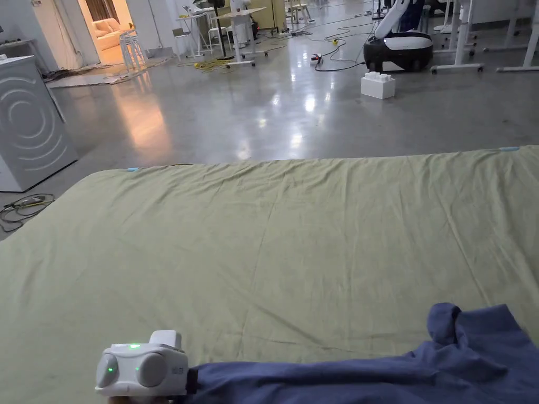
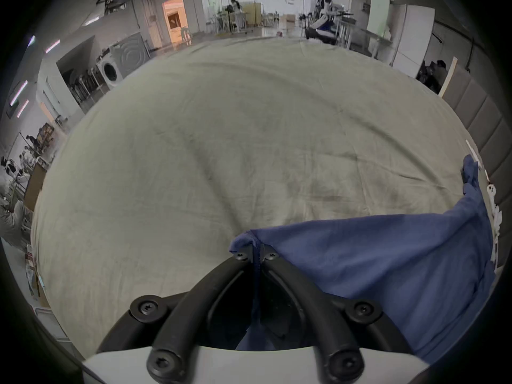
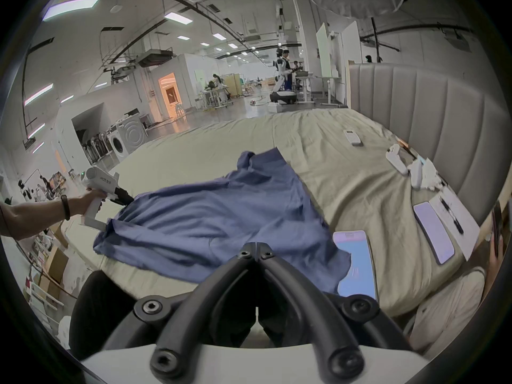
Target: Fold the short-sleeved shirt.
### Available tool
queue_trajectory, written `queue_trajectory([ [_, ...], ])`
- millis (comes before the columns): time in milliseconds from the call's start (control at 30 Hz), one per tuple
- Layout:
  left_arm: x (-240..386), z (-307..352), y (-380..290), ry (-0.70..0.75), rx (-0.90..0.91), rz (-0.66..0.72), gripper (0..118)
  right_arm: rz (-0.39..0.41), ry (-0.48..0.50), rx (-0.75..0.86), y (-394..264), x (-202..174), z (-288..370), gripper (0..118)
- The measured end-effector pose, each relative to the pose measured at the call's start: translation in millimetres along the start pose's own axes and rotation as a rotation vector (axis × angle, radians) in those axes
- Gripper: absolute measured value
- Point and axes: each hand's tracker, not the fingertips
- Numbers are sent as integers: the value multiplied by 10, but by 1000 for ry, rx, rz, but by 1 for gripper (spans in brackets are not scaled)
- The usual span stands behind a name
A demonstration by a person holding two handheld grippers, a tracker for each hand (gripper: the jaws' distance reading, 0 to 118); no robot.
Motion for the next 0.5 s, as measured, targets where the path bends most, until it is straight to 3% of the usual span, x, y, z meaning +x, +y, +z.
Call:
queue_trajectory([
  [167,-255,-74,77,-83,-26,67,4,-17,72,40,559,205,-659,4],
  [233,-233,-75,54,-107,-49,74,4,-4,84,-51,863,307,-1195,61],
  [267,-224,-77,50,-105,-47,65,4,9,64,-109,988,370,-1500,85],
  [300,-138,3,27,-100,-46,45,4,28,62,-178,1096,423,-1816,90],
  [367,-149,35,52,-75,-24,30,4,84,80,-235,1217,568,-2405,80],
  [500,-176,79,78,-99,-40,51,4,122,-107,-393,1265,750,-3278,80],
])
